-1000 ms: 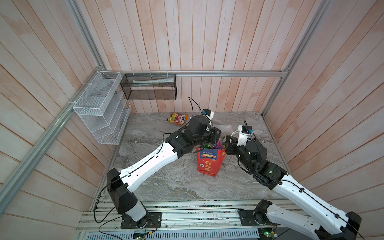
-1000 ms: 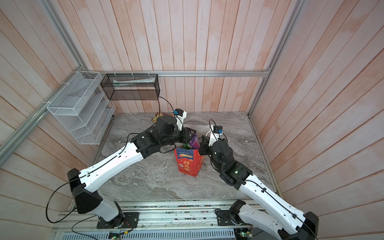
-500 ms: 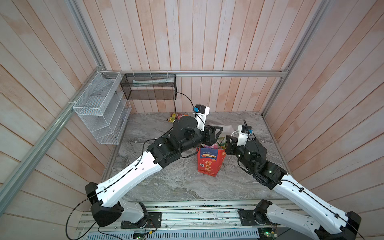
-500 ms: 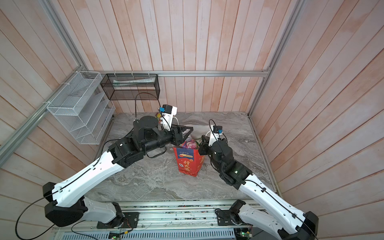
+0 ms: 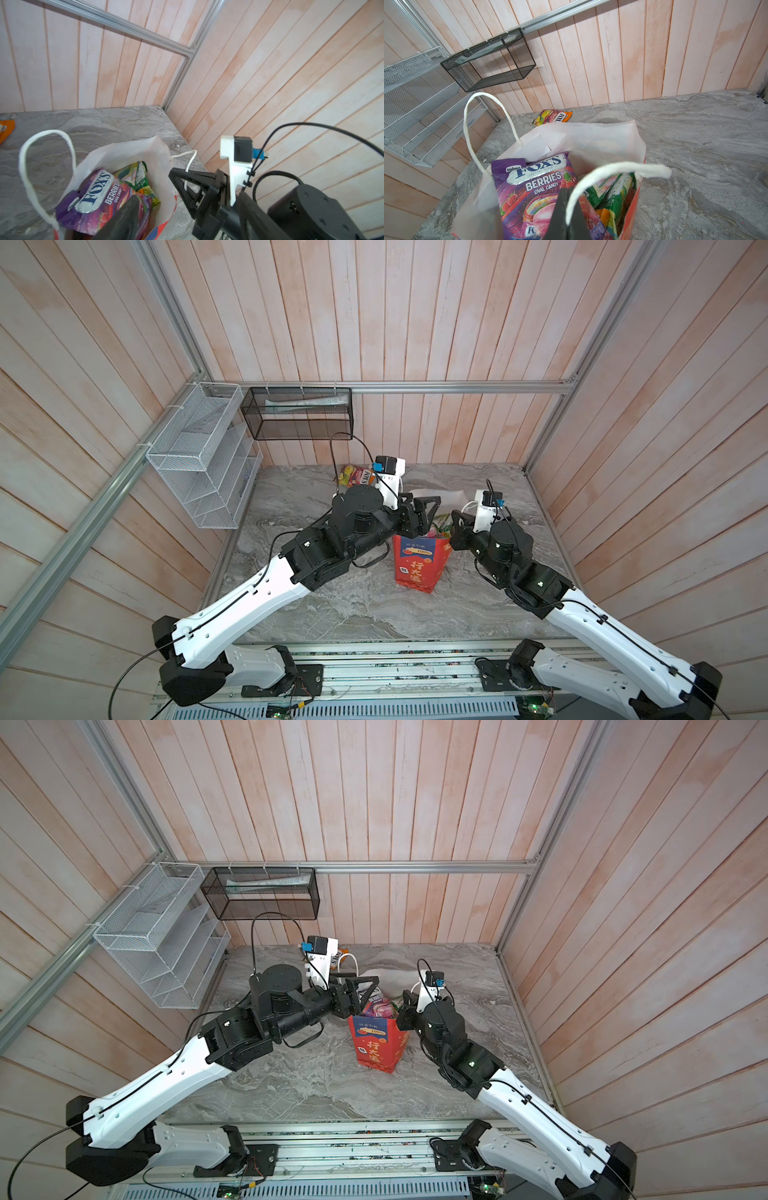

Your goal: Place the snacks into the paper bag

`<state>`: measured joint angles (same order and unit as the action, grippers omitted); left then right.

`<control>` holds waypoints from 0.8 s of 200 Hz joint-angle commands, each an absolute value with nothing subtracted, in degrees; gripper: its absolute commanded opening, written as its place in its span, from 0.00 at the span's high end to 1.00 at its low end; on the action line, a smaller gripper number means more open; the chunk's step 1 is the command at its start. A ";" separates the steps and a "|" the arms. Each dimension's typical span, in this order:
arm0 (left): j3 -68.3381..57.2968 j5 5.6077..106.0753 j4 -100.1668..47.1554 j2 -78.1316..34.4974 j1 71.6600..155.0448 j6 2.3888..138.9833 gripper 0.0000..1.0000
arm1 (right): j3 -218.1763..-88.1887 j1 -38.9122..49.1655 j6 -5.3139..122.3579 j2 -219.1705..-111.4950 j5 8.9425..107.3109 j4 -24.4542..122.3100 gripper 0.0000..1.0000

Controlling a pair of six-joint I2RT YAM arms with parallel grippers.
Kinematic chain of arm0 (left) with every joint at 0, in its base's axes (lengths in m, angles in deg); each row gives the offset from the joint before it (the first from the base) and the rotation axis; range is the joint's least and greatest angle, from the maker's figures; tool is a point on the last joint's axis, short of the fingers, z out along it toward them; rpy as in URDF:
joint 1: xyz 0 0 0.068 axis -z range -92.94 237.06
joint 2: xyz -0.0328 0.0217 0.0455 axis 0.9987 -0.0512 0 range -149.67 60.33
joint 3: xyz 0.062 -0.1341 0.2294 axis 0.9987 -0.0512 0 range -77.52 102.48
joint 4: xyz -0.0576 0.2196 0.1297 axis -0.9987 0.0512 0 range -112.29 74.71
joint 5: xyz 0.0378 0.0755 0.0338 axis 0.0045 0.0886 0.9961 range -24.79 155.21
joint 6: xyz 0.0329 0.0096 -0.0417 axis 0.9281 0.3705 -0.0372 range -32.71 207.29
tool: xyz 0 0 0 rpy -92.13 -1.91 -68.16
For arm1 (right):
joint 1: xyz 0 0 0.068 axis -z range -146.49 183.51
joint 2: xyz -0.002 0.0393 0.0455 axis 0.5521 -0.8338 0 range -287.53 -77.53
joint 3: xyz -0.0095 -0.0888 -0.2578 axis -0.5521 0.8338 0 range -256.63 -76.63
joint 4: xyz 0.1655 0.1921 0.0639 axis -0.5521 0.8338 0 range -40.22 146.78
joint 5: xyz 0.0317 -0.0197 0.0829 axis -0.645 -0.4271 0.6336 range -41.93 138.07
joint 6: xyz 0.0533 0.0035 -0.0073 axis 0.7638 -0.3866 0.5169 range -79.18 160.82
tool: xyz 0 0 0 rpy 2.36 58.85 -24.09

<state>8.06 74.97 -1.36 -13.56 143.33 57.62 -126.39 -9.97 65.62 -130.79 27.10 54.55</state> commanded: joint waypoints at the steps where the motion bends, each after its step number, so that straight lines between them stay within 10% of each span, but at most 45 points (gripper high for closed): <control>1: 4.28 86.25 -5.22 -11.50 143.01 58.84 0.00 | -127.24 -10.61 64.95 -130.84 26.56 53.77 1.00; 113: 0.19 82.58 -6.49 -16.89 130.75 55.66 0.00 | -127.28 -10.70 64.92 -131.17 26.55 53.68 1.00; 160: -4.15 77.58 -11.43 -18.65 126.76 52.97 0.22 | -127.23 -10.79 64.93 -131.16 26.44 53.57 1.00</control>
